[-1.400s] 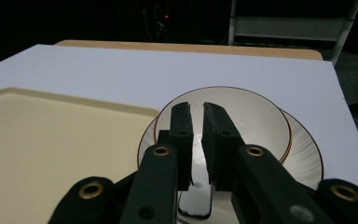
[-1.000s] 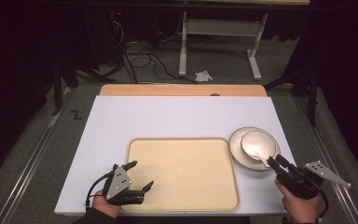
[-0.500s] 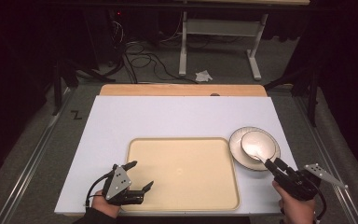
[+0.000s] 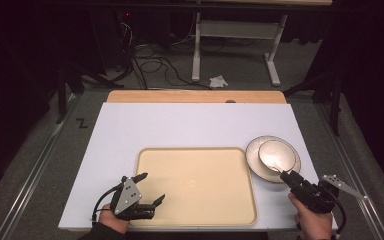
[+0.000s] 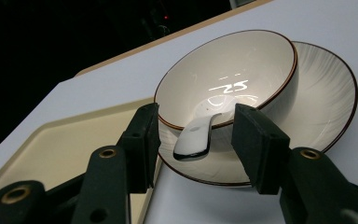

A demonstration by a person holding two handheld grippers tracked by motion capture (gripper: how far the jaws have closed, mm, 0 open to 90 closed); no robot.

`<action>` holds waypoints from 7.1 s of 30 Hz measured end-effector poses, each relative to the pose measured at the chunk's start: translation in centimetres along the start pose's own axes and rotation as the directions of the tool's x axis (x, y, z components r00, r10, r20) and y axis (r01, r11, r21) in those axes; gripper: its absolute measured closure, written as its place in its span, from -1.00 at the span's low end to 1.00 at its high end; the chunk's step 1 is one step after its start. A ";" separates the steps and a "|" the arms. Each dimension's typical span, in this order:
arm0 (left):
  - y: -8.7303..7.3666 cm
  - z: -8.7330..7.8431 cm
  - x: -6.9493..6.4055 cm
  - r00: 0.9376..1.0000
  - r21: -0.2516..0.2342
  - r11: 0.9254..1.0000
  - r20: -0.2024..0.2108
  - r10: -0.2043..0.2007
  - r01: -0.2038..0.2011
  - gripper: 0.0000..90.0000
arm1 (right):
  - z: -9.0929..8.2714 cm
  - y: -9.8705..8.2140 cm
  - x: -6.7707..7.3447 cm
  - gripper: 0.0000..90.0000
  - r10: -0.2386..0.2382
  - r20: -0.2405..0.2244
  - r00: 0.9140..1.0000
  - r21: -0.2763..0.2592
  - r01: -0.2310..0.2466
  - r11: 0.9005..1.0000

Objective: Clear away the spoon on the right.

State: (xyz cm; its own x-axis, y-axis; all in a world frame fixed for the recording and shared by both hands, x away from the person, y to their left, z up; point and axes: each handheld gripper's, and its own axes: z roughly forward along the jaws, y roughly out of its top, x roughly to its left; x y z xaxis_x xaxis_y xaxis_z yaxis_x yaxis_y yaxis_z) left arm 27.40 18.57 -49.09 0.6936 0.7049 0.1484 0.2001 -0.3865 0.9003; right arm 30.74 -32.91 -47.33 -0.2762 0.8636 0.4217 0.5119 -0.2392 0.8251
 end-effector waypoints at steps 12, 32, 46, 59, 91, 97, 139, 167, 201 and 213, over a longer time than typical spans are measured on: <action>0.0 0.1 -0.1 1.000 0.004 1.000 0.004 0.008 -0.008 -0.65 | 0.6 -0.2 -0.1 0.40 0.040 0.003 0.999 0.017 -0.040 0.999; 0.0 0.0 -0.1 1.000 0.006 1.000 0.002 0.012 -0.012 -0.64 | 0.4 -0.1 0.1 0.91 0.000 0.035 0.999 0.009 0.000 1.000; 0.0 0.0 -0.1 1.000 0.005 1.000 0.002 0.013 -0.013 -0.65 | 0.3 0.0 0.2 0.92 -0.071 0.034 0.997 0.018 0.071 0.997; 0.0 0.0 -0.1 1.000 0.006 1.000 0.003 0.013 -0.013 -0.65 | 0.4 0.0 0.3 0.92 -0.129 0.042 0.991 0.011 0.129 0.992; 0.1 0.0 -0.1 1.000 0.003 1.000 0.002 0.018 -0.018 -0.65 | -2.4 1.4 1.8 0.93 -0.246 0.022 0.969 -0.179 0.246 0.953; 0.1 0.0 -0.2 1.000 0.002 1.000 0.004 0.019 -0.019 -0.65 | -2.7 1.5 2.3 0.93 -0.257 -0.021 0.966 -0.202 0.248 0.947; 0.1 0.0 -0.3 1.000 -0.006 1.000 0.012 0.028 -0.028 -0.65 | 3.7 -2.1 7.9 0.93 -0.349 -0.255 0.902 -0.049 0.348 0.936; 0.1 0.1 -0.3 0.999 -0.001 1.000 0.016 0.031 -0.031 -0.65 | 6.7 -4.0 9.5 0.93 -0.347 -0.352 0.870 0.032 0.381 0.924; 0.1 0.0 -0.3 0.999 0.001 1.000 0.010 0.031 -0.031 -0.65 | 6.3 -3.7 8.6 0.51 -0.370 -0.295 0.881 0.042 0.398 0.916; 0.1 -0.3 -0.3 0.999 -0.010 1.000 0.017 0.030 -0.030 -0.65 | 13.5 -2.3 13.2 1.00 -0.522 -0.245 0.817 0.315 0.577 0.754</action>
State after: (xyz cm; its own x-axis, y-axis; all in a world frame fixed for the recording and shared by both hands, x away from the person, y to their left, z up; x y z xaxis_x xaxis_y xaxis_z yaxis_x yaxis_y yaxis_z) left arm 27.04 18.52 -48.95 0.7112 0.6825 0.1684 0.1726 -0.4018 0.8993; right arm 36.87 -14.99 -48.70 -0.6925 0.7214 0.0060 0.4830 0.4575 0.7466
